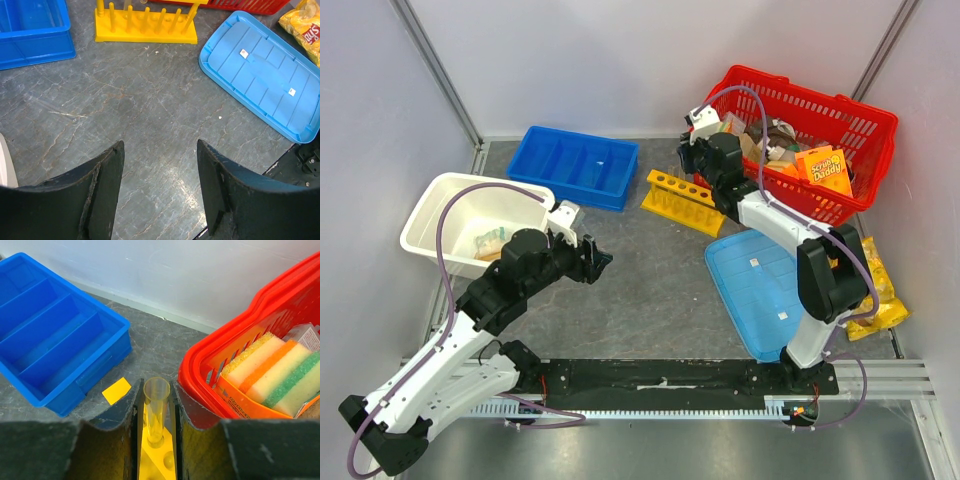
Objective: Organize the chemistry lab equipment
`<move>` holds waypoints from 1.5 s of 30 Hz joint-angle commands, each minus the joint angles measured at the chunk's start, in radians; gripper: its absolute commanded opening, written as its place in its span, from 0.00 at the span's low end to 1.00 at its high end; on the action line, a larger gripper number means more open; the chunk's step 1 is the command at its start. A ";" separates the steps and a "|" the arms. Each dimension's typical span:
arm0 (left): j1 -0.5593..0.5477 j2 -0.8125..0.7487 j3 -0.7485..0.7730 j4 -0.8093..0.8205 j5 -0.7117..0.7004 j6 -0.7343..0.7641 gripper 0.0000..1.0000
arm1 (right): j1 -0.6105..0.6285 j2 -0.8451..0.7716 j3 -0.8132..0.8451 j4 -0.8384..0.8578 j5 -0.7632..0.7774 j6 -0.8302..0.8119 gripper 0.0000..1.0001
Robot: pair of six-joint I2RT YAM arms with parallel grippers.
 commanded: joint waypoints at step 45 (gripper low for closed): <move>-0.006 -0.019 -0.005 0.030 -0.022 0.040 0.67 | 0.002 0.082 -0.154 0.353 0.010 0.007 0.33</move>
